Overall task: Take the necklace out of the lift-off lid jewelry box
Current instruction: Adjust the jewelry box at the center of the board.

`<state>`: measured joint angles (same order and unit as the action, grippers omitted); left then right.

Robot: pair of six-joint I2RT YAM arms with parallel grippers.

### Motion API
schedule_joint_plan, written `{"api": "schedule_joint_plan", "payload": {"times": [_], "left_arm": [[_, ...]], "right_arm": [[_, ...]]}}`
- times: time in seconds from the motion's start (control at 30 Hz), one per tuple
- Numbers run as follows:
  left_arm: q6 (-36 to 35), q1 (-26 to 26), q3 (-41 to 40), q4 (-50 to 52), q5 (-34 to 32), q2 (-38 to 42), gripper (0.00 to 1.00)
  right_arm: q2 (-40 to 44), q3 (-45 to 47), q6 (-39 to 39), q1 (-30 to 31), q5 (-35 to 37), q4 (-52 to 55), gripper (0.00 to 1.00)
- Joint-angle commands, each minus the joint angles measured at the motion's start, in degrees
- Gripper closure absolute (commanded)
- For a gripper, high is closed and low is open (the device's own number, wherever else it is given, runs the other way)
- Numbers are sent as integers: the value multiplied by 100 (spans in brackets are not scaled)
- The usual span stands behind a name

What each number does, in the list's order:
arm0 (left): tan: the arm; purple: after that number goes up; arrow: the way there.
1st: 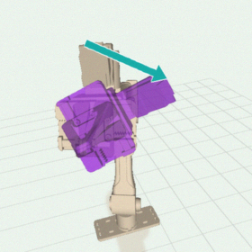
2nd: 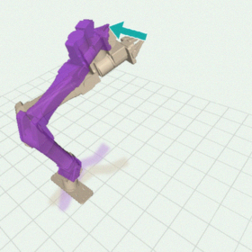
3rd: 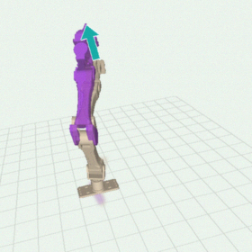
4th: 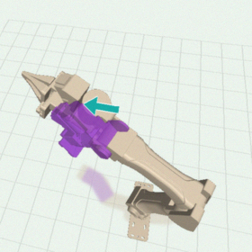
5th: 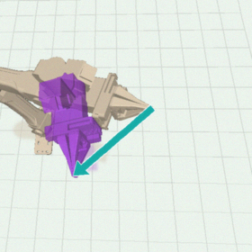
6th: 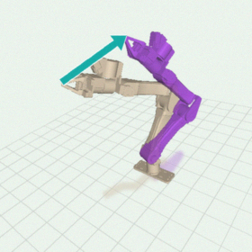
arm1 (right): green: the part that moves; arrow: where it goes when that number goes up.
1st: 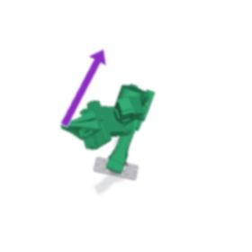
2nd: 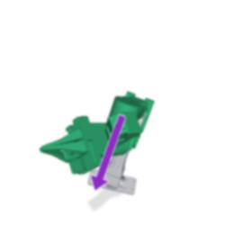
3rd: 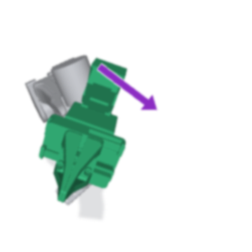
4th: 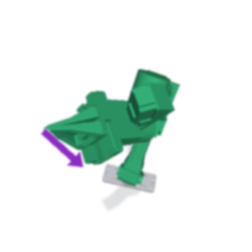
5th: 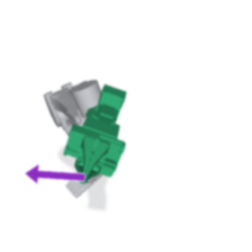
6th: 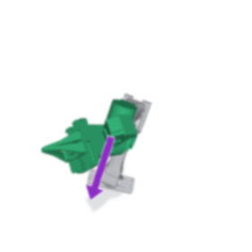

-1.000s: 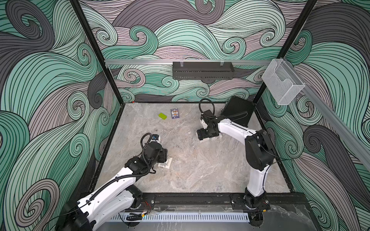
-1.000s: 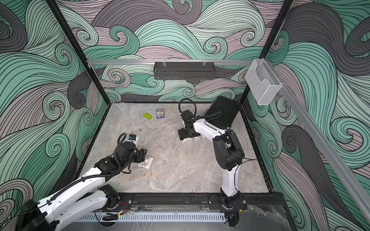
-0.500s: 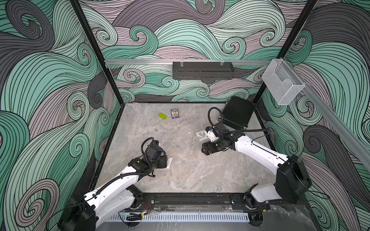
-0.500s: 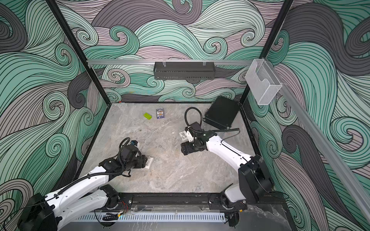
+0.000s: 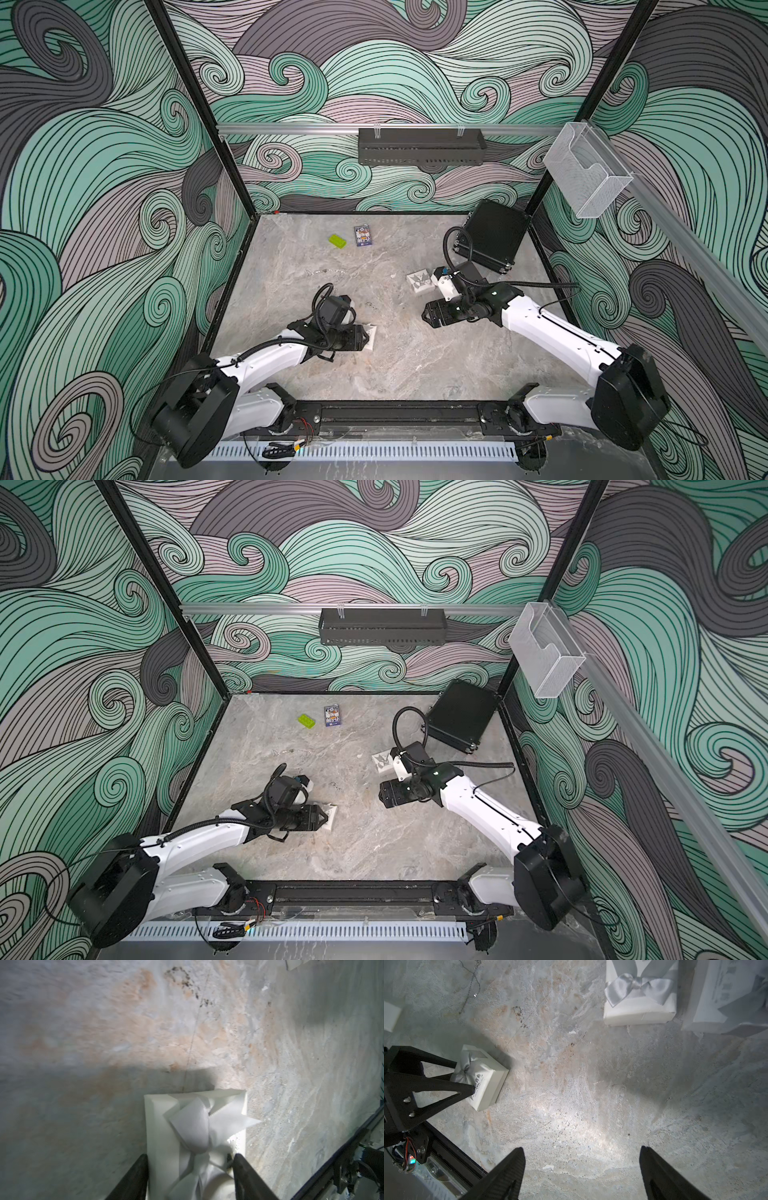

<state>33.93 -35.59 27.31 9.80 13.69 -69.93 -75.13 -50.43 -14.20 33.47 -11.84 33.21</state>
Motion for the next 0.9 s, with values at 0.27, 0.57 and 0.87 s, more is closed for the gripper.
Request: {"api": "schedule_joint_plan", "payload": {"times": [0.27, 0.57, 0.87], "left_arm": [[-104, -352, 788, -402, 350, 8, 38], [-160, 425, 446, 624, -1448, 1464, 36], [-379, 820, 170, 826, -1924, 2408, 31]], "right_arm": [[10, 254, -409, 579, -96, -200, 13], [-736, 74, -961, 1501, -148, -773, 17], [-1775, -390, -1302, 1771, -436, -1545, 23]]}}
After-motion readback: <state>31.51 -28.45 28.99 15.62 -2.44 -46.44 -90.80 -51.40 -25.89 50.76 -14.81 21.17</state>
